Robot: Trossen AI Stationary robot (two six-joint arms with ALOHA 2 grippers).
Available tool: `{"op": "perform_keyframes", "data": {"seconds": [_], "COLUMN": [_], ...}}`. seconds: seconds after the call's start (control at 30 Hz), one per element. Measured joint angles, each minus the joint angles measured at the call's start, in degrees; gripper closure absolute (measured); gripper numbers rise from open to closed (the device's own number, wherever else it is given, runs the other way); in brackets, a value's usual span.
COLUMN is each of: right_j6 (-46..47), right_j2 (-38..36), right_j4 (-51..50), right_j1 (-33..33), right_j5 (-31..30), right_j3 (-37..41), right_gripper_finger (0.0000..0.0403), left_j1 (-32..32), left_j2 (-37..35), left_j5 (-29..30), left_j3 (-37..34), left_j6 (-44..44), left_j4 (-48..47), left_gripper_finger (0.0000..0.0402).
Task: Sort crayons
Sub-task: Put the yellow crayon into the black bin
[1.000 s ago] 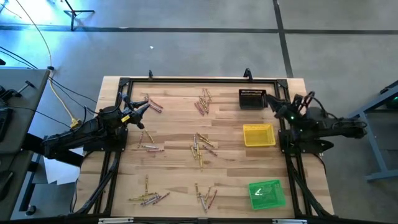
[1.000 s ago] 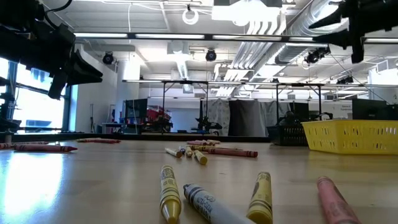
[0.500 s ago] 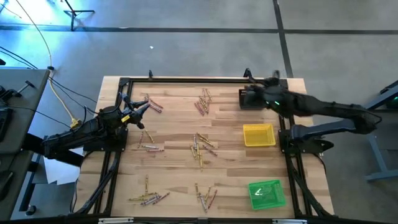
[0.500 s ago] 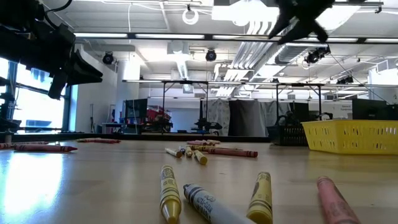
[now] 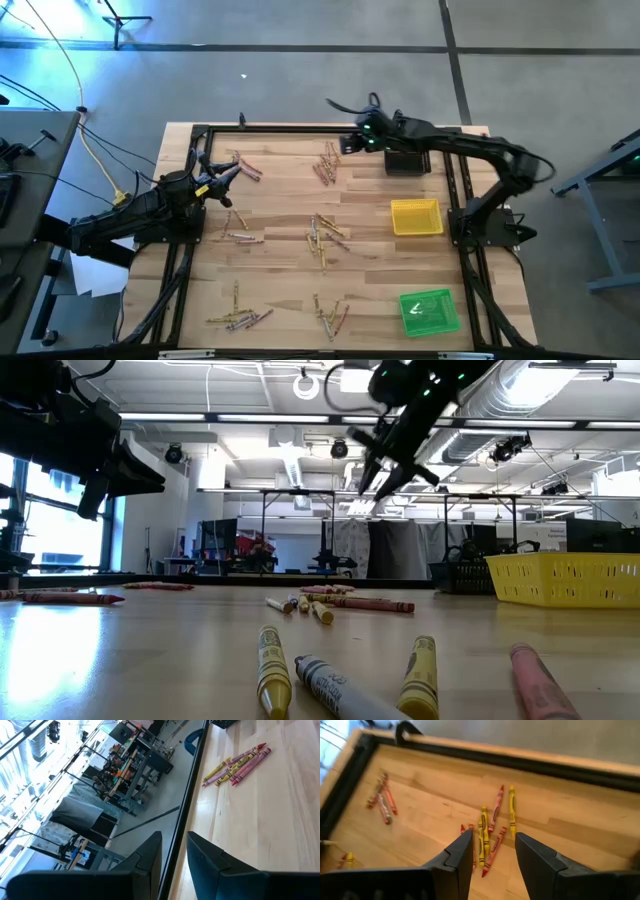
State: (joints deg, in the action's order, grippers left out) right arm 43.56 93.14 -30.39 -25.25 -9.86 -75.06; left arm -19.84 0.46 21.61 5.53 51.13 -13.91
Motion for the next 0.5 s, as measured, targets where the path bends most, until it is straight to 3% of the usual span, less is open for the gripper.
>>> {"op": "perform_keyframes", "data": {"seconds": [0.2, 0.5], "right_j6": [-0.09, -1.93], "right_j2": [12.7, 27.83], "right_j4": [-2.22, -19.76], "right_j1": [-0.29, -0.53], "right_j5": [1.15, -0.45], "right_j3": [-9.56, -26.36], "right_gripper_finger": [0.027, 0.027], "left_j1": [0.0, 0.0], "left_j2": [0.0, 0.01], "left_j5": [-0.02, 0.0], "left_j3": [0.0, 0.01], "left_j6": [0.0, 0.0], "left_j4": [0.0, 0.0], "left_gripper_finger": [0.0324, 0.0324]}}
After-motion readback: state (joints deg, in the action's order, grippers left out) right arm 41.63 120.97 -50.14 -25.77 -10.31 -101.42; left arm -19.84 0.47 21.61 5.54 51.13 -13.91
